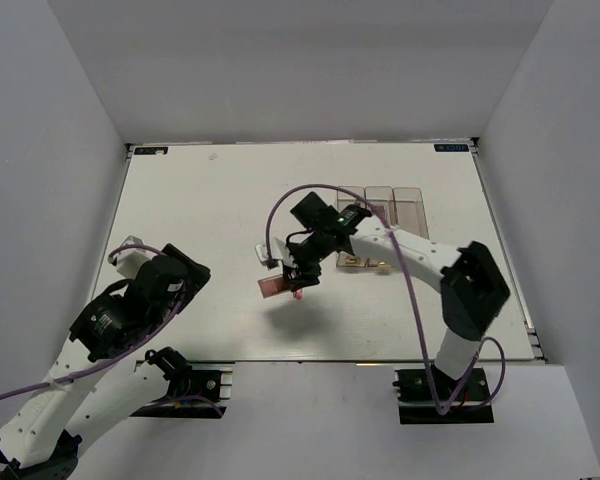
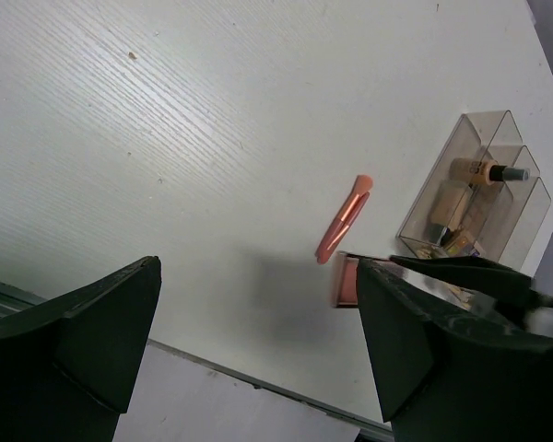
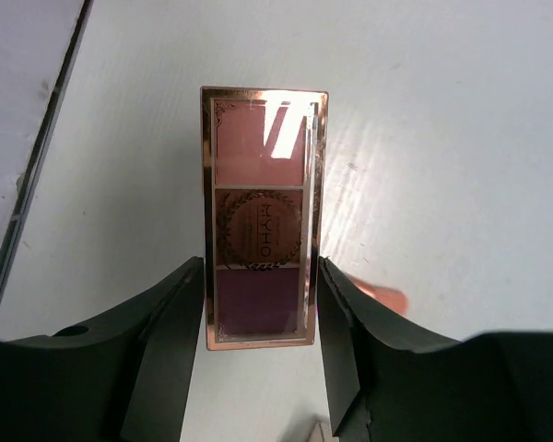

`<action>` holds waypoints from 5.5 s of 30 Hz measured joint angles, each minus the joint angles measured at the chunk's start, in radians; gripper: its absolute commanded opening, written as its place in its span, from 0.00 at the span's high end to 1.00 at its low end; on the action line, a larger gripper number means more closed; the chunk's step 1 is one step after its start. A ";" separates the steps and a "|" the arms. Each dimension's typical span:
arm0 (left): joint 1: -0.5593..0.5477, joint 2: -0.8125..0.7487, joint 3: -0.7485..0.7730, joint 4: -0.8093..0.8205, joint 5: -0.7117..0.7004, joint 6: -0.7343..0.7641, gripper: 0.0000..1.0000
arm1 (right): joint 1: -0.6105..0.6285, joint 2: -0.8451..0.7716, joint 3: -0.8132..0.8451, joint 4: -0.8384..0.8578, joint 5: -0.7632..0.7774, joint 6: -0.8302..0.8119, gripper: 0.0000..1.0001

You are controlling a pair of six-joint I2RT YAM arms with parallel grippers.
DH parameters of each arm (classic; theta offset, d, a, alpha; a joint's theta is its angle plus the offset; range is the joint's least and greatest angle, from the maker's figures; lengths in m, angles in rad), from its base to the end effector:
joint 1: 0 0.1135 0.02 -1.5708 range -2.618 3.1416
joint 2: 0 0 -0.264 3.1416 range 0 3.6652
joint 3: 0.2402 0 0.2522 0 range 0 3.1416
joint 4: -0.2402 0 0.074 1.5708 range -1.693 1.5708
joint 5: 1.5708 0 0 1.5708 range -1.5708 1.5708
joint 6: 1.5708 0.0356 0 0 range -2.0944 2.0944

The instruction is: Organize the makeup

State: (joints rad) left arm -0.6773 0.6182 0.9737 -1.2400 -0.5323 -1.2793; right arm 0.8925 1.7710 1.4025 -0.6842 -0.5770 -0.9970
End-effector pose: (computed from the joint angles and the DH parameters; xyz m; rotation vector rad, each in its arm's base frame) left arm 0.0736 -0.0360 0.3270 -0.9008 2.1419 -0.3334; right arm 0.2196 0.3034 0.2497 -2.1502 1.3111 0.7093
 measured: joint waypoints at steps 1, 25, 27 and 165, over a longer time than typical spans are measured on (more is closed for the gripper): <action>0.000 0.001 -0.001 0.007 0.001 0.002 0.04 | -0.010 -0.034 -0.014 0.017 -0.001 0.025 0.86; 0.001 0.163 -0.081 0.277 0.131 0.124 0.04 | -0.615 -0.292 -0.239 0.341 0.302 0.583 0.92; 0.001 0.175 -0.083 0.291 0.138 0.132 0.04 | -0.638 -0.283 -0.238 0.362 0.316 0.624 0.93; 0.002 1.186 0.221 0.641 0.529 0.627 0.60 | -0.788 -0.391 -0.452 0.557 -0.115 0.937 0.91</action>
State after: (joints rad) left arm -0.6754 1.8042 1.1946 -0.5991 -0.0029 -0.6521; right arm 0.1047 1.3800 0.9508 -0.1272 -0.6922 -0.0597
